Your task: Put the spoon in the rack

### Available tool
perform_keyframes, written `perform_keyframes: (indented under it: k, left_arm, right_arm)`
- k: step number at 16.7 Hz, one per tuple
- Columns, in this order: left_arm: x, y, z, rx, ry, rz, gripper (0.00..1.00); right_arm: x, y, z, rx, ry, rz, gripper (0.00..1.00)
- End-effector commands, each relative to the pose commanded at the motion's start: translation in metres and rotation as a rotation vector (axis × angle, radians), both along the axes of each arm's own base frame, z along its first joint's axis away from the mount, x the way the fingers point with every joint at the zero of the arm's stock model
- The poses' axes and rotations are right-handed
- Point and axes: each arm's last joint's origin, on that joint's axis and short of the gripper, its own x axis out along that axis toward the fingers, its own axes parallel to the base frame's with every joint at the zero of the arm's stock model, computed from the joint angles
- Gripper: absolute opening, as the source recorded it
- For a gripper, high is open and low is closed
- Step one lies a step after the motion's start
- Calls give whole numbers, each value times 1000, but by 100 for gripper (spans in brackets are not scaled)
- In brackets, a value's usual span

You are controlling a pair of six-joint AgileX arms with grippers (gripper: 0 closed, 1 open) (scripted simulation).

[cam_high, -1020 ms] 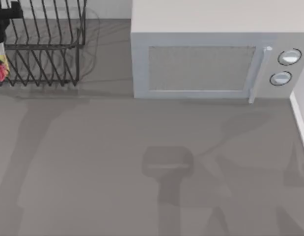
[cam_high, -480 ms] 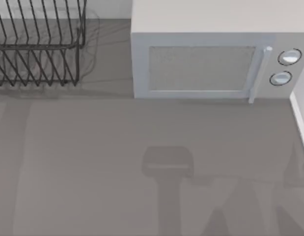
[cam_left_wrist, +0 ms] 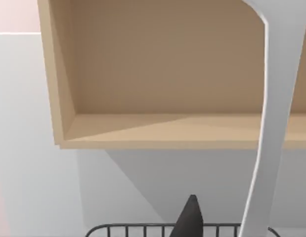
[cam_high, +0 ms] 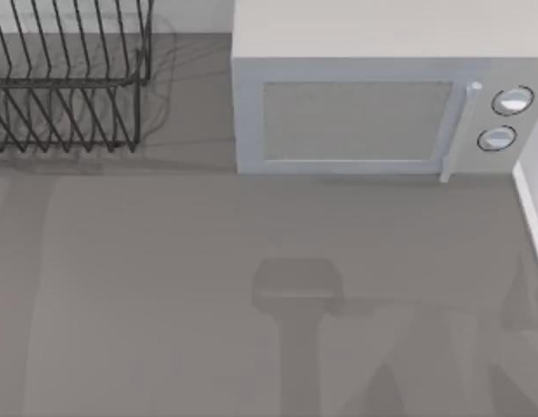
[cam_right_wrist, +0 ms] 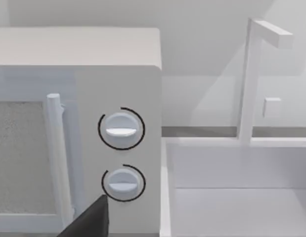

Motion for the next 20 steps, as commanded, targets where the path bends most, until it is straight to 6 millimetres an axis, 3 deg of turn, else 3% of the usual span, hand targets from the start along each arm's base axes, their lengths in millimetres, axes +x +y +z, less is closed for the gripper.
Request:
perform_keyframes:
  k: [2, 5, 8, 11, 14, 16, 20]
  left_arm:
    - [24, 3, -8, -2, 4, 1, 0]
    - [75, 8, -33, -2, 5, 4, 0]
    - [128, 9, -77, 1, -5, 5, 0]
    - [165, 6, -128, 4, -21, 5, 0]
    - [183, 0, -172, 3, -16, 3, 0]
    - [187, -4, -191, 1, -6, 3, 0]
    - [188, -5, -198, 0, -1, 3, 0]
  right_arm:
    - [0, 0, 0, 0, 0, 0, 100]
    - [0, 0, 0, 0, 0, 0, 100]
    - [0, 0, 0, 0, 0, 0, 100]
    - [0, 0, 0, 0, 0, 0, 100]
    - [0, 0, 0, 0, 0, 0, 100]
    - [0, 0, 0, 0, 0, 0, 100]
    - [0, 0, 0, 0, 0, 0, 100]
